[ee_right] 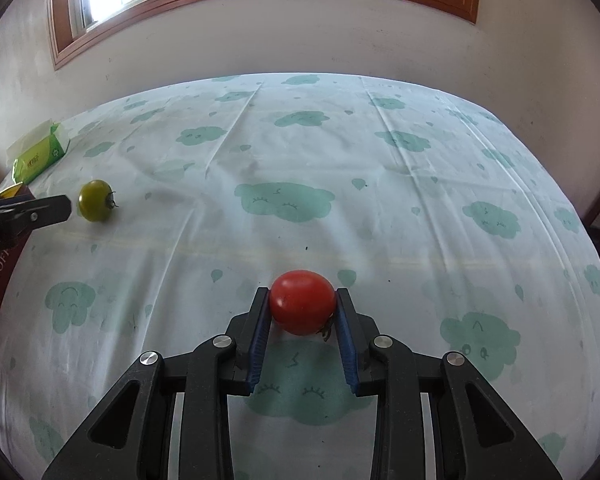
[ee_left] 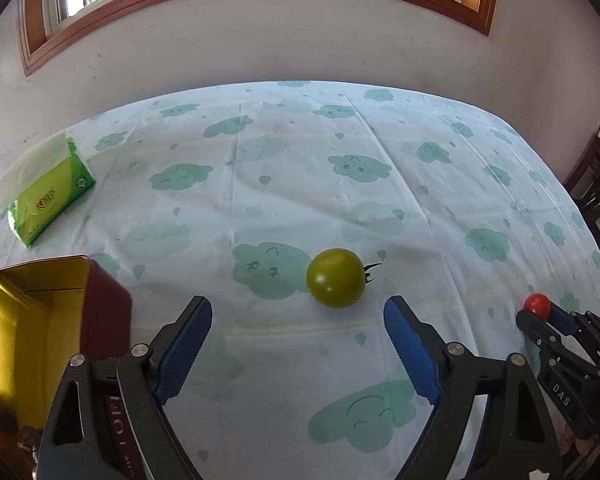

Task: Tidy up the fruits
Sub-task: 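Close the left tool around the last green tomato and lift it, then carry the green tomato in the left tool over the gold tin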

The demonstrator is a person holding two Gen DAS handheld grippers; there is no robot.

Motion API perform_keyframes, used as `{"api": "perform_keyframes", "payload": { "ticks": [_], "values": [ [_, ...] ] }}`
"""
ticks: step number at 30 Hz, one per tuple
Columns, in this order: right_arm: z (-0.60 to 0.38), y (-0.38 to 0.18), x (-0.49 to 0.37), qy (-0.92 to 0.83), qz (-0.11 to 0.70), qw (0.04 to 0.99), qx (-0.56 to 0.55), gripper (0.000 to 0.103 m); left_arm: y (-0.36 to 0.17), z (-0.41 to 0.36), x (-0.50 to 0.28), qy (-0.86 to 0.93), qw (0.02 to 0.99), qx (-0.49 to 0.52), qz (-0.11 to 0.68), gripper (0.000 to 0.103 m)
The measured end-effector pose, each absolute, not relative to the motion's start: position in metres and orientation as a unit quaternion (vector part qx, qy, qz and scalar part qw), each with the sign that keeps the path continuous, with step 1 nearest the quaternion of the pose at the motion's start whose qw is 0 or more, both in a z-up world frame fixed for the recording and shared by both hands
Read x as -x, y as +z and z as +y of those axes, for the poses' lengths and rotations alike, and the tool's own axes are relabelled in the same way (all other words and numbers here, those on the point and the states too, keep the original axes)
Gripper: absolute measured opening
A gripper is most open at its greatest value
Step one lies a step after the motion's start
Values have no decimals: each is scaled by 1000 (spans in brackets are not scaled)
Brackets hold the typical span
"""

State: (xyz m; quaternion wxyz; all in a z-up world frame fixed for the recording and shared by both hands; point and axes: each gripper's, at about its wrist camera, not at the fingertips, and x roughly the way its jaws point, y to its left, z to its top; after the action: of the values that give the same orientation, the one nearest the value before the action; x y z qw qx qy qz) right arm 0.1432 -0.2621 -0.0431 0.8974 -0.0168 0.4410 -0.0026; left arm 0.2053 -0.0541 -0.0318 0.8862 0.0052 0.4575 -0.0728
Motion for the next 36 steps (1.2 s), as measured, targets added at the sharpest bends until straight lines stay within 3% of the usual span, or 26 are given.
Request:
{"api": "perform_keyframes", "payload": {
  "ticks": [7, 13, 15, 36],
  "values": [
    [-263, -43, -143, 0, 441, 897, 11, 33, -42, -60, -221, -82, 880, 8, 468, 71],
    [-264, -43, -143, 1, 441, 898, 9, 34, -53, -63, -230, -96, 869, 22, 484, 48],
    [-263, -44, -143, 1, 441, 898, 9, 34, -53, -63, -229, -103, 868, 26, 485, 32],
    [-263, -43, -144, 0, 441, 897, 12, 34, -42, -44, -153, -76, 868, 2, 490, 31]
  ]
}}
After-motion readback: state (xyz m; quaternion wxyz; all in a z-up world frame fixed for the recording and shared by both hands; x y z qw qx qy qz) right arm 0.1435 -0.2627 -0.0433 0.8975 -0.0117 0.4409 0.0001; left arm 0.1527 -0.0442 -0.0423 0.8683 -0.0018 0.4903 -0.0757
